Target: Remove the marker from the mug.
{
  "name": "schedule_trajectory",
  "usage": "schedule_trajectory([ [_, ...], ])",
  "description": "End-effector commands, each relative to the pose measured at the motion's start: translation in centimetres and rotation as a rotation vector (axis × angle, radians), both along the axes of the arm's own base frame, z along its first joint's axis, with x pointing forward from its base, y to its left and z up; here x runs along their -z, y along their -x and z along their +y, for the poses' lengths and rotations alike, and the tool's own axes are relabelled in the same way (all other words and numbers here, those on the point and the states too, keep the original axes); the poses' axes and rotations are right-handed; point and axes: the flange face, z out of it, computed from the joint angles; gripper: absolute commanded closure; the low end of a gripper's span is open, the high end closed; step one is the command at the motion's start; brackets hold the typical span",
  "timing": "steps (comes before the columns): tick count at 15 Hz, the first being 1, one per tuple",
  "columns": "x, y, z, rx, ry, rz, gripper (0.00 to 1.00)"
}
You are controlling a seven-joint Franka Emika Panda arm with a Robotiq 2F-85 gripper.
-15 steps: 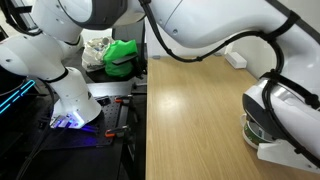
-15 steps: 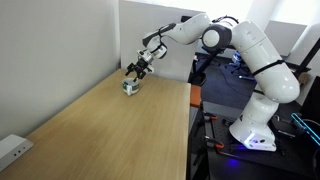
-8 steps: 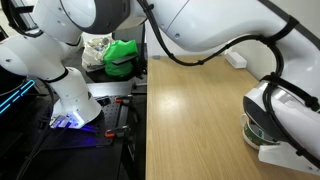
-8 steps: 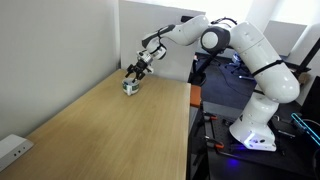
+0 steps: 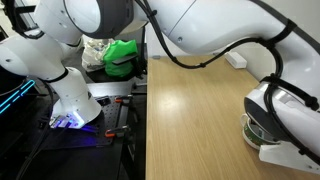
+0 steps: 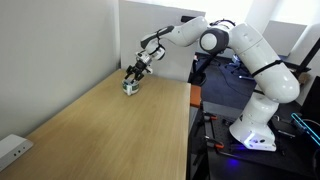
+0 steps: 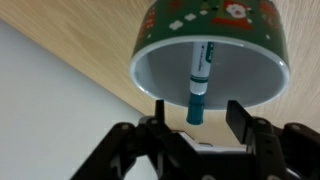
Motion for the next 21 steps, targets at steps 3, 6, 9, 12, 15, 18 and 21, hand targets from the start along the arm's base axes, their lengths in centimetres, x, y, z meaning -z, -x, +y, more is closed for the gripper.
schedule_trajectory([
  [3, 0.5, -1.0, 0.0, 0.011, 0.020, 0.013, 0.36],
  [6, 0.9, -1.1, 0.1, 0.008, 0.022, 0.018, 0.36],
  [9, 1.0, -1.3, 0.1, 0.007, 0.023, 0.018, 0.43],
  [12, 1.2, -1.4, 0.1, 0.008, 0.020, 0.020, 0.60],
  [15, 1.2, -1.6, 0.1, 0.014, 0.017, 0.028, 0.62],
  [18, 1.3, -1.7, 0.1, 0.014, 0.019, 0.037, 0.64],
  [21, 1.6, -1.9, 0.3, 0.010, 0.020, 0.046, 0.64],
])
